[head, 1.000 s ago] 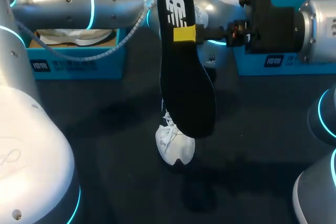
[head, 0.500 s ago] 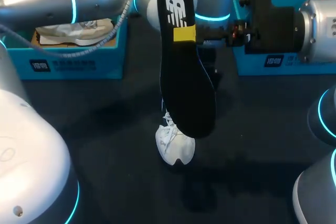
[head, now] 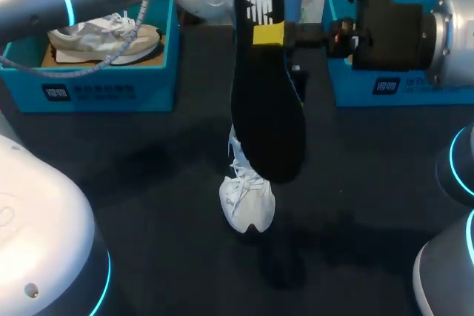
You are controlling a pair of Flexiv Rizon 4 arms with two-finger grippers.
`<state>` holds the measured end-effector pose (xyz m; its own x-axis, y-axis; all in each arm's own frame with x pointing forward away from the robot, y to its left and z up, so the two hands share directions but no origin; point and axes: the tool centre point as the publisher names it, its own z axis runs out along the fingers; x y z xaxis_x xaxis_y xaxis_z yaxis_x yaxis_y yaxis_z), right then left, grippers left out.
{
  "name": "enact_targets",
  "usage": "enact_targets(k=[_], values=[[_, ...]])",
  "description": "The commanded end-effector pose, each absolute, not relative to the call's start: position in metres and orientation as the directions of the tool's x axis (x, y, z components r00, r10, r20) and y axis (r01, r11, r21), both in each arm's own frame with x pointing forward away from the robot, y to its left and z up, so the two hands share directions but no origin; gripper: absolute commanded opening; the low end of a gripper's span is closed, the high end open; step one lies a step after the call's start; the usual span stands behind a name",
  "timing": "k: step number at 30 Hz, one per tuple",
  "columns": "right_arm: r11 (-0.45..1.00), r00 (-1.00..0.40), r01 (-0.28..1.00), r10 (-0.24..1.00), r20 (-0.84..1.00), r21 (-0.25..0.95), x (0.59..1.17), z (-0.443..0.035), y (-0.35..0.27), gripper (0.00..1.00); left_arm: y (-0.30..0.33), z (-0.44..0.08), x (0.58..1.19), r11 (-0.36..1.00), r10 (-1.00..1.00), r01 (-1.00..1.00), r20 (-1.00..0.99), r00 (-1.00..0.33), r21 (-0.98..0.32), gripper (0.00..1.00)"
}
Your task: Take the shoe out of the shoebox, open the shoe tongue, remove and reinsert the insole, then place the shoe into the shoebox
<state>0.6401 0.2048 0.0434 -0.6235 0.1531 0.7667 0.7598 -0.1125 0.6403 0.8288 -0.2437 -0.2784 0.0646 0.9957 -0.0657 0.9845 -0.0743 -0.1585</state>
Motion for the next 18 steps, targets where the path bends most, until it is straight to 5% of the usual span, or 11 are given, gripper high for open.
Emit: enact_targets(k=[1,18], values=[[-0.177,-0.602,0.754,0.197,0.774,0.632,0.627,0.039,0.191,0.0,-0.227,-0.262,0.827,-0.098,0.98,0.987,-0.188,0.072,-0.13,1.0],[-0.292,-0.438,0.826,0.206,0.875,0.482,0.672,0.033,0.135,0.0,-0.202,-0.209,0.827,-0.207,0.828,0.973,-0.547,0.119,-0.103,1.0]])
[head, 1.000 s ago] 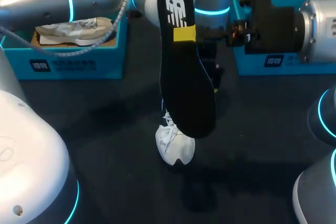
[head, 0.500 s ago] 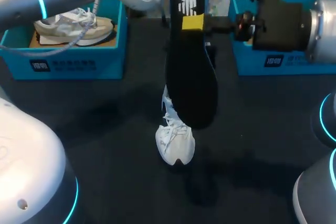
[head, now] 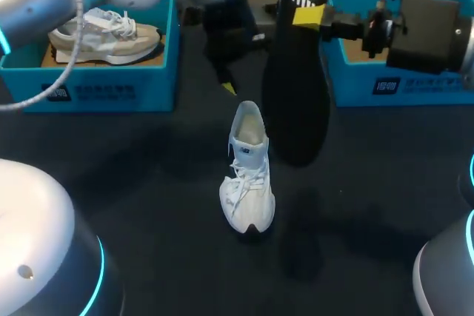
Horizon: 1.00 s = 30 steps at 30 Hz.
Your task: Take the shoe out of the shoebox, open the shoe tongue, remove and reinsert the insole, then place the shoe into the shoebox
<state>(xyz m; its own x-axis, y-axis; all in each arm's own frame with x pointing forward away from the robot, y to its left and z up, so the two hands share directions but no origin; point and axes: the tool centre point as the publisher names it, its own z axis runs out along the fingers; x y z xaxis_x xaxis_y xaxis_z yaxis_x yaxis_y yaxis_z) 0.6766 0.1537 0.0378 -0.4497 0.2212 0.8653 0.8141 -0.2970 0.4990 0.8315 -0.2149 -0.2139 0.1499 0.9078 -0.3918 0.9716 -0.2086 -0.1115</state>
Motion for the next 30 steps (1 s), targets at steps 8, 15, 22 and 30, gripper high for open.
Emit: enact_targets(k=[8,15,22,30], values=[[-0.29,-0.33,0.886,0.153,0.932,0.361,0.699,0.024,0.117,0.0,-0.19,-0.186,0.823,-0.217,0.733,0.971,-0.673,0.097,-0.096,1.0],[-0.283,-0.191,0.934,0.123,0.974,0.219,0.735,0.011,0.1,0.0,-0.18,-0.163,0.818,-0.211,0.642,0.974,-0.763,0.077,-0.079,1.0],[-0.296,-0.017,0.954,0.102,0.995,0.046,0.765,-0.012,0.097,0.0,-0.171,-0.152,0.812,-0.173,0.57,0.984,-0.82,0.059,-0.049,1.0],[-0.354,0.155,0.929,0.119,0.981,-0.104,0.791,-0.034,0.098,0.0,-0.169,-0.141,0.806,-0.171,0.48,0.985,-0.874,0.076,-0.009,1.0]])
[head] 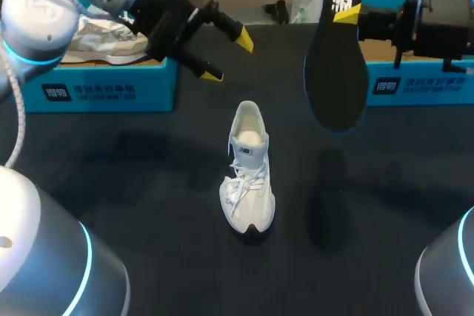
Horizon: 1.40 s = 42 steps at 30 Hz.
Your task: Take the shoe out of the shoebox, open the shoe tongue, remove and reinsert the insole, then place the shoe into the shoebox
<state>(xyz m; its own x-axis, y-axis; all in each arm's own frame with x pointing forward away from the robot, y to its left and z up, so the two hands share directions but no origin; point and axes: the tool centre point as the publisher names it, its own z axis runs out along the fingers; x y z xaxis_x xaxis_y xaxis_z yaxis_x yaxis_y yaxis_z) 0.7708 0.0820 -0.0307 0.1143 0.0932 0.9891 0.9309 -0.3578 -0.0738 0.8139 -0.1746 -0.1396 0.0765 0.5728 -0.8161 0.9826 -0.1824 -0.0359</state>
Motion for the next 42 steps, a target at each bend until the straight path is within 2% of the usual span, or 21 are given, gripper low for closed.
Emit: enact_targets(k=[1,11,18,31,42], values=[[-0.354,0.155,0.929,0.119,0.981,-0.104,0.791,-0.034,0.098,0.0,-0.169,-0.139,0.805,-0.173,0.472,0.985,-0.878,0.079,-0.005,1.0],[-0.354,0.155,0.929,0.119,0.981,-0.104,0.791,-0.034,0.098,0.0,-0.153,-0.119,0.796,-0.143,0.34,0.985,-0.93,0.138,0.094,1.0],[-0.354,0.155,0.929,0.119,0.981,-0.104,0.791,-0.034,0.098,0.0,-0.148,-0.114,0.793,-0.135,0.333,0.986,-0.933,0.139,0.098,1.0],[-0.344,0.236,0.921,0.122,0.964,-0.182,0.833,-0.074,0.109,0.0,-0.148,-0.114,0.793,-0.135,0.333,0.986,-0.933,0.139,0.098,1.0],[-0.317,0.253,0.924,0.089,0.964,-0.213,0.851,-0.089,0.128,0.0,-0.148,-0.117,0.792,-0.135,0.33,0.986,-0.934,0.136,0.096,1.0]])
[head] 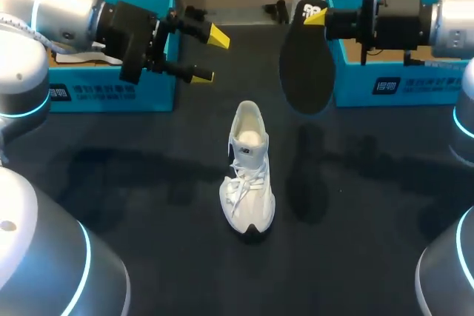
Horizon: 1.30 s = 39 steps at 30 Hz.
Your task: Take the shoe out of the shoebox, open the shoe tongue, remove and reinsert the insole, then place the shoe into the shoebox
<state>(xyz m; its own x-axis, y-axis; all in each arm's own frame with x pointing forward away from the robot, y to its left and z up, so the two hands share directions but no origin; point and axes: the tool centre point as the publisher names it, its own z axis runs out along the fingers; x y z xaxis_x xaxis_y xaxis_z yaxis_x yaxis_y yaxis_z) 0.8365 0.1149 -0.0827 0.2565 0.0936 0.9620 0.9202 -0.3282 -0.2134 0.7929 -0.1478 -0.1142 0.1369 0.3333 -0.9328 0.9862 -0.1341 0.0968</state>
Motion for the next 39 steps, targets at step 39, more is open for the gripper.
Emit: enact_targets(k=[39], values=[[-0.297,0.288,0.917,0.03,0.957,-0.267,0.874,-0.114,0.179,0.0,-0.204,-0.127,0.809,0.015,0.026,0.994,-0.994,0.108,0.108,0.64]])
